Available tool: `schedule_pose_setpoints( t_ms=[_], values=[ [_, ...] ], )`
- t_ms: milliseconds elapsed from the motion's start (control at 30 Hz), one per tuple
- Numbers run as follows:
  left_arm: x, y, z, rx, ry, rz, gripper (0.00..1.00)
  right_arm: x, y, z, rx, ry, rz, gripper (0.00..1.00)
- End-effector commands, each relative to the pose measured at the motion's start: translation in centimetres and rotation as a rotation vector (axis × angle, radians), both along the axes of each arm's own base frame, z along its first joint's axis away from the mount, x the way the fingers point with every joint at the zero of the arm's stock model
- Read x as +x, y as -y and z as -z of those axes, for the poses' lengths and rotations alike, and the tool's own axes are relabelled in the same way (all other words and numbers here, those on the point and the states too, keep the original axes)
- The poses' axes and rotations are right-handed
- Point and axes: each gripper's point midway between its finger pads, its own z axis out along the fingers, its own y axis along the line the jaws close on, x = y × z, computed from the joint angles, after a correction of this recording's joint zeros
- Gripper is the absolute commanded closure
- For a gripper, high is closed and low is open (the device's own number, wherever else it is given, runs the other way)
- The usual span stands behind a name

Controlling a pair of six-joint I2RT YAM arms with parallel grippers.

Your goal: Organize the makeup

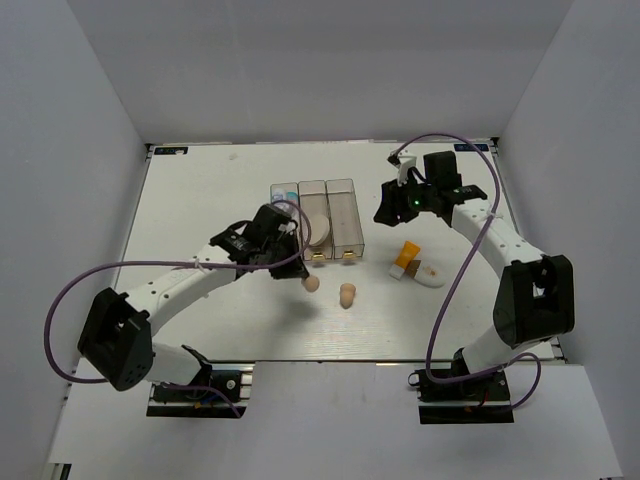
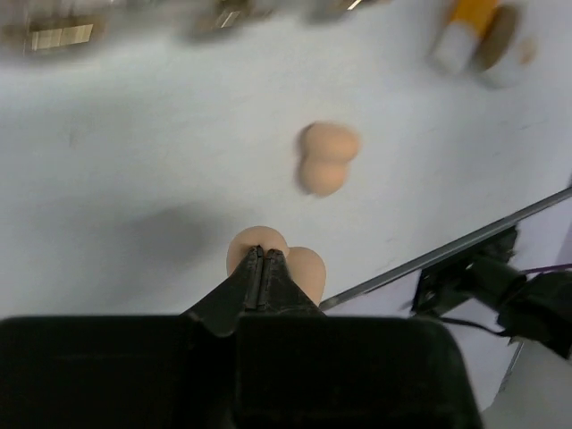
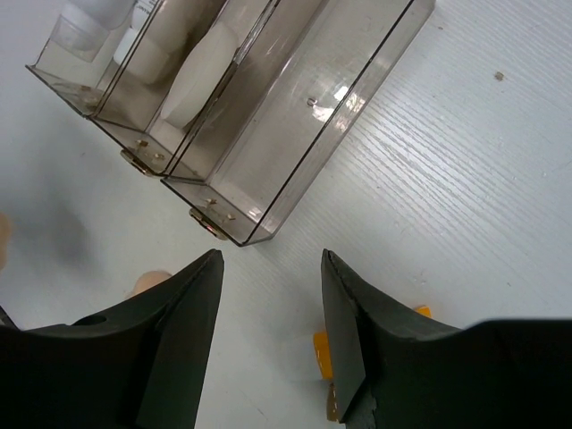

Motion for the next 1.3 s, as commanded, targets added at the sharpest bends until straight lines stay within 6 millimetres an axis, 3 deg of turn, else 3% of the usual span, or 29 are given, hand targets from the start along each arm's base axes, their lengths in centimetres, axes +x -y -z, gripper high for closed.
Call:
schedule_pose_setpoints(
  t_ms=[0,100,133,200,233,267,300,333,367,400,433,467,500,533,600,633,800,967,1100,1267],
  values=[
    [4.5,1.4,-5.1,-0.055,0.203,-0.012,1.0,-0.2,-0.1,-1.5,0.021,0.059,-0.026,0.46],
    [7.7,2.4,-7.7,-0.049,0.312,-0.021,1.0,-0.5,-0.1,-1.4,0.023,0.059,-0.036,0.46],
    [9.0,2.7,-7.0,-0.013,0.317,-0.031,1.0,-0.6,0.0,-1.5,0.025,0.06,-0.036,0.46],
    [12.1,3.0,-9.2,0.012,0.394,-0.074,1.0,-0.9,-0.1,-1.3,0.019,0.062,-0.047,0.46],
    [13.3,3.2,-7.7,0.059,0.386,-0.071,1.0,-1.1,0.0,-1.3,0.019,0.064,-0.05,0.46],
    [14.8,2.7,-7.6,0.096,0.407,-0.11,1.0,-1.2,0.0,-1.3,0.016,0.069,-0.054,0.45],
    [16.1,3.1,-8.8,0.101,0.436,-0.124,1.0,-1.4,0.2,-1.0,0.011,0.067,-0.056,0.45],
    [17.1,2.9,-8.8,0.117,0.442,-0.144,1.0,-1.7,0.2,-1.2,0.009,0.073,-0.061,0.45],
    [18.6,2.4,-6.9,0.171,0.419,-0.17,1.0,-1.8,0.3,-1.0,0.006,0.073,-0.06,0.45],
    [19.2,2.6,-6.5,0.185,0.416,-0.177,1.0,-2.2,0.3,-0.8,0.003,0.071,-0.065,0.45],
    [20.7,2.6,-7.5,0.183,0.438,-0.199,1.0,-2.3,0.4,-1.0,0.002,0.081,-0.067,0.45],
    [21.7,2.4,-5.4,0.222,0.402,-0.204,1.0,-2.5,0.6,-0.9,0.001,0.081,-0.065,0.44],
    [22.4,2.6,-5.3,0.232,0.405,-0.209,1.0,-2.6,0.6,-0.9,-0.002,0.085,-0.066,0.44],
    [23.9,2.7,-6.6,0.218,0.43,-0.232,1.0,-2.9,0.7,-0.5,-0.006,0.078,-0.068,0.44],
    [25.3,2.5,-4.6,0.261,0.397,-0.243,1.0,-3.2,0.8,-0.4,-0.006,0.079,-0.071,0.44],
    [26.4,2.5,-5.6,0.248,0.417,-0.259,1.0,-3.4,0.8,-0.2,-0.007,0.075,-0.071,0.44],
    [28.3,2.2,-3.7,0.274,0.391,-0.271,0.98,-3.6,0.9,0.0,-0.013,0.071,-0.075,0.44],
    [28.1,1.0,-1.9,0.3,0.353,-0.277,0.65,-3.5,0.6,-0.1,-0.017,0.071,-0.109,0.41],
    [28.1,1.6,-2.3,0.27,0.371,-0.246,0.45,-3.8,0.2,-0.1,-0.008,0.063,-0.162,0.38],
    [28.3,2.4,-4.9,0.209,0.414,-0.24,0.43,-5.1,-1.0,-1.1,0.028,0.089,-0.31,0.36]
  ],
)
